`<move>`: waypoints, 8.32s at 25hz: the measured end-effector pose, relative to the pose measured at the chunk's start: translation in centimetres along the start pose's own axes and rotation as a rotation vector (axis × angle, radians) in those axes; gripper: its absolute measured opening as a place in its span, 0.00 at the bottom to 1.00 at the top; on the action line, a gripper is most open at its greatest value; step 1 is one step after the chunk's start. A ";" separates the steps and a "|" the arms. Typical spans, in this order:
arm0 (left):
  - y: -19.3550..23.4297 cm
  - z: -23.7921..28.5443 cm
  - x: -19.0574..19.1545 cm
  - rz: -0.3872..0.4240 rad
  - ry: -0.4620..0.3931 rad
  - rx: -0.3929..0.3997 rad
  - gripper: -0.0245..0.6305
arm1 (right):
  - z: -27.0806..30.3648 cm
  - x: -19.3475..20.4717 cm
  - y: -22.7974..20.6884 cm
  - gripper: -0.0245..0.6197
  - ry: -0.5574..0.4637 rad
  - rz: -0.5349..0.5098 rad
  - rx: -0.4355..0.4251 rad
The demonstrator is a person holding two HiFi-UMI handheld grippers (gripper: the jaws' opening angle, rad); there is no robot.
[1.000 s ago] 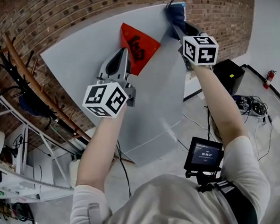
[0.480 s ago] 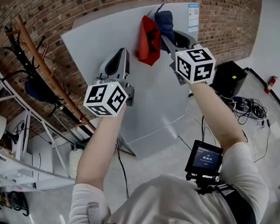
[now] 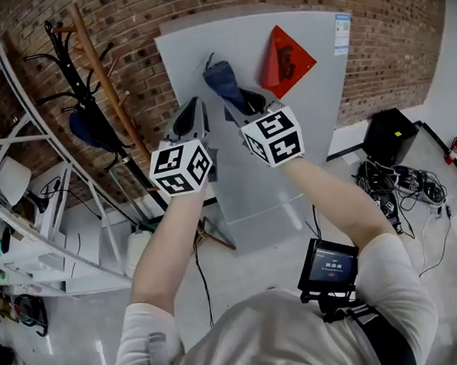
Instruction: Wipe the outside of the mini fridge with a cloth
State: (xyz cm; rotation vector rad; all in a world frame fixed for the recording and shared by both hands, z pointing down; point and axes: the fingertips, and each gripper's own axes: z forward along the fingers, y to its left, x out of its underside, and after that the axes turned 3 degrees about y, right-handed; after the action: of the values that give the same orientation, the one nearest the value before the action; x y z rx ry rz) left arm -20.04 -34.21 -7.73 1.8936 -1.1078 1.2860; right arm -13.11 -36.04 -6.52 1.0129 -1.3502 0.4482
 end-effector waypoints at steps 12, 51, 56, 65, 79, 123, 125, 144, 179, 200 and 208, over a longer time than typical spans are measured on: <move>5.1 -5.7 1.2 0.000 0.057 -0.083 0.04 | 5.3 2.0 7.6 0.21 0.051 0.029 -0.018; -15.7 11.5 9.2 -0.059 0.100 0.153 0.04 | -6.9 10.4 -17.5 0.21 0.075 -0.019 0.171; -17.9 13.7 9.9 -0.056 0.104 0.168 0.04 | -8.2 12.3 -22.4 0.21 0.088 0.044 0.223; -22.2 17.6 11.4 -0.064 0.107 0.195 0.04 | -11.3 14.9 -31.2 0.21 0.098 0.133 0.316; -22.6 17.1 12.5 -0.055 0.126 0.186 0.04 | -12.2 15.4 -31.9 0.21 0.093 0.200 0.279; 2.1 -4.2 14.4 -0.065 0.255 -0.090 0.04 | 2.5 12.3 6.1 0.21 0.111 0.115 -0.079; 0.9 -3.3 14.7 -0.071 0.254 -0.067 0.04 | 1.7 12.8 4.5 0.21 0.117 0.114 -0.054; -12.3 6.7 19.2 -0.111 0.286 0.096 0.04 | -6.8 18.6 -14.7 0.21 0.180 0.141 0.207; -13.5 5.4 22.8 -0.139 0.333 -0.009 0.04 | -9.5 21.4 -13.4 0.21 0.128 0.171 0.104; 4.8 -13.0 22.0 -0.147 0.406 -0.234 0.04 | 2.7 21.9 12.5 0.21 0.218 0.168 -0.093; 3.8 -11.2 22.8 -0.138 0.418 -0.226 0.04 | 2.4 22.2 12.1 0.21 0.210 0.135 -0.124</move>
State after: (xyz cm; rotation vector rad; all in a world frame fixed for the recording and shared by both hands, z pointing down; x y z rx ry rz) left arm -24.05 -33.86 17.60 1.4251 -0.8476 1.3363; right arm -19.05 -37.73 18.14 0.7534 -1.2448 0.5499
